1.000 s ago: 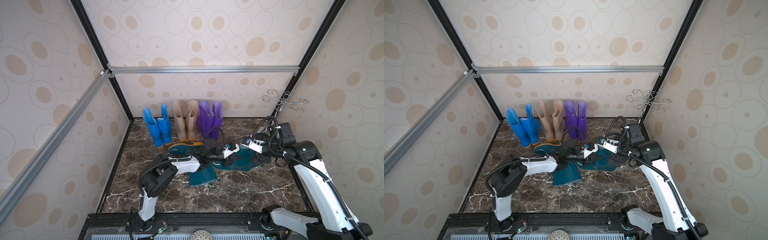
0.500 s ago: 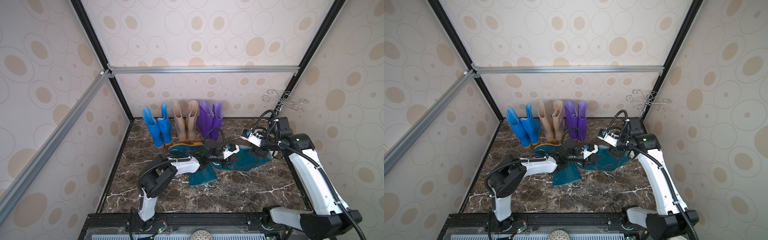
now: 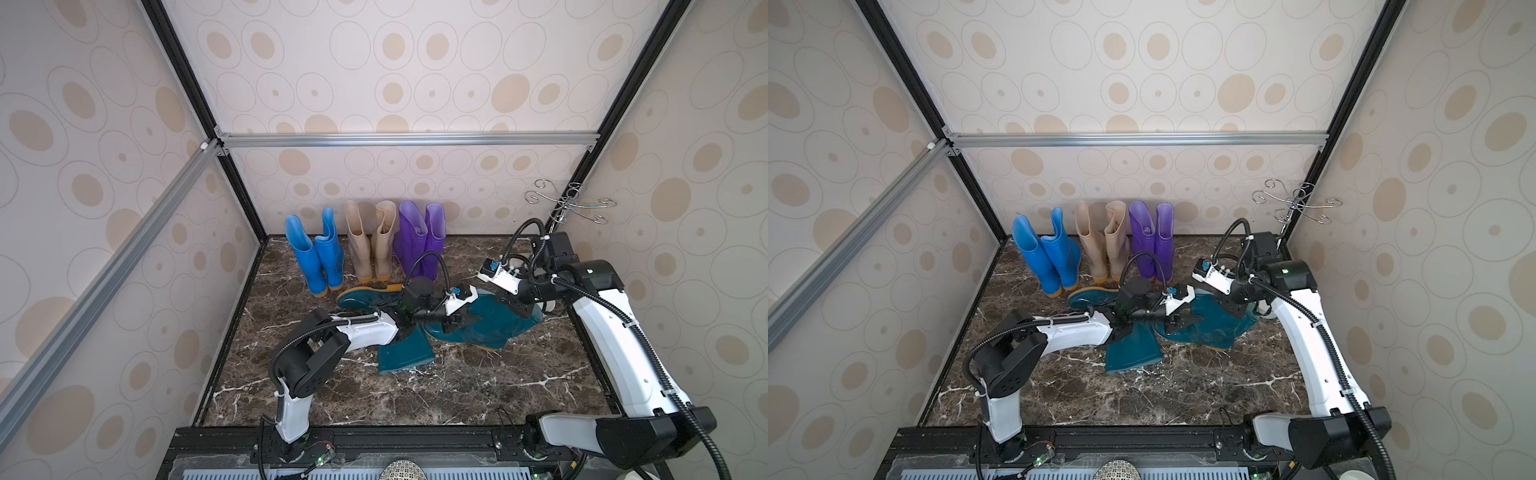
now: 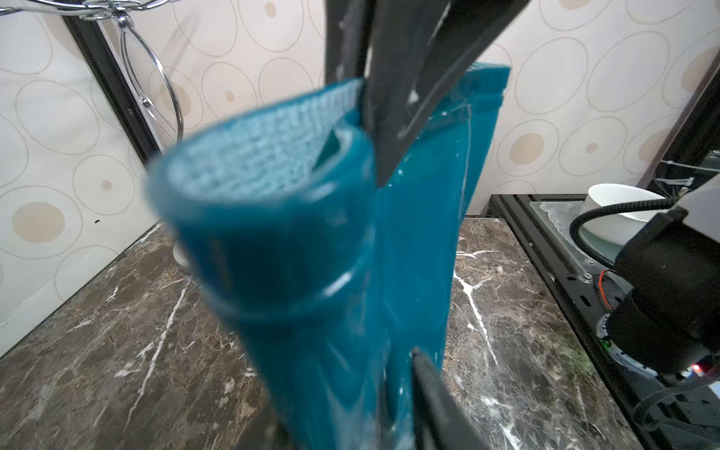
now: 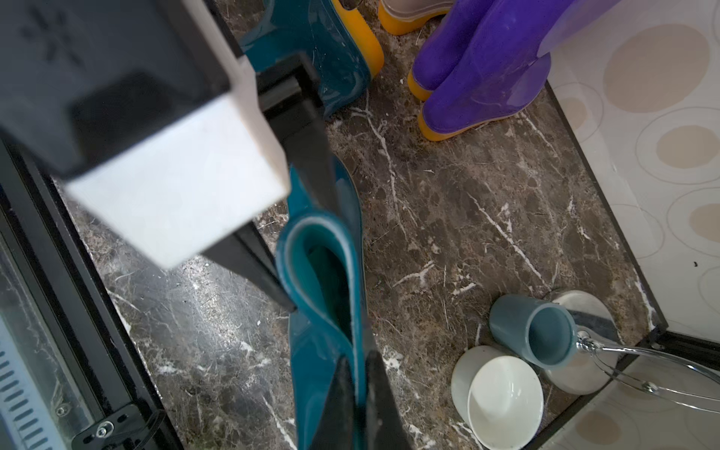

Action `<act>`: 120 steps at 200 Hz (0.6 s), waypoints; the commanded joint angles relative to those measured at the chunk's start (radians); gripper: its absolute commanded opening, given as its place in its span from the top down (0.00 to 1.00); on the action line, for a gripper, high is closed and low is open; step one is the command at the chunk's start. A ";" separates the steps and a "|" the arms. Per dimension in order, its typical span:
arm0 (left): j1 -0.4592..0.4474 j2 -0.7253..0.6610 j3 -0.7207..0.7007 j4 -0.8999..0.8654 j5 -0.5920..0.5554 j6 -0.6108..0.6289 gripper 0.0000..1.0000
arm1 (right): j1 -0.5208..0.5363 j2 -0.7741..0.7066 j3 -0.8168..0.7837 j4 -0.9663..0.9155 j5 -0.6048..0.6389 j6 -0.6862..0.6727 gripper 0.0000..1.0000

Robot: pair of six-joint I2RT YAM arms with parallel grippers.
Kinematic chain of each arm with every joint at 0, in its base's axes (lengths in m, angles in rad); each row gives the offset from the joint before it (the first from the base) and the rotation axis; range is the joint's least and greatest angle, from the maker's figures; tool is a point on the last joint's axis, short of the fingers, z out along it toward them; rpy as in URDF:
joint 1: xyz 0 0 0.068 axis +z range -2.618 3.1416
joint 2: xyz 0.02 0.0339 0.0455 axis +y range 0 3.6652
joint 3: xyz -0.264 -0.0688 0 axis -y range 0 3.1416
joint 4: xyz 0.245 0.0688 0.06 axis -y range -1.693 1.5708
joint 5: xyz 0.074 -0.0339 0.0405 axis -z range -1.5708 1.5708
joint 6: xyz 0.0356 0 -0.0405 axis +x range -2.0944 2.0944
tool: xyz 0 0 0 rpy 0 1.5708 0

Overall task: Match and arrange rain boots in pairs
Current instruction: Adjust the rain boot at the center of the board.

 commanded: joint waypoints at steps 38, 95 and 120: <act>0.022 -0.124 0.180 -0.275 -0.233 -0.076 0.30 | -0.002 -0.067 0.149 -0.005 -0.061 0.272 1.00; 0.054 -0.244 0.203 -0.566 -0.474 -0.186 0.26 | 0.001 -0.003 0.221 -0.044 -0.059 0.661 1.00; 0.095 -0.302 0.178 -0.655 -0.514 -0.266 0.26 | 0.005 0.029 0.260 -0.068 -0.091 0.783 1.00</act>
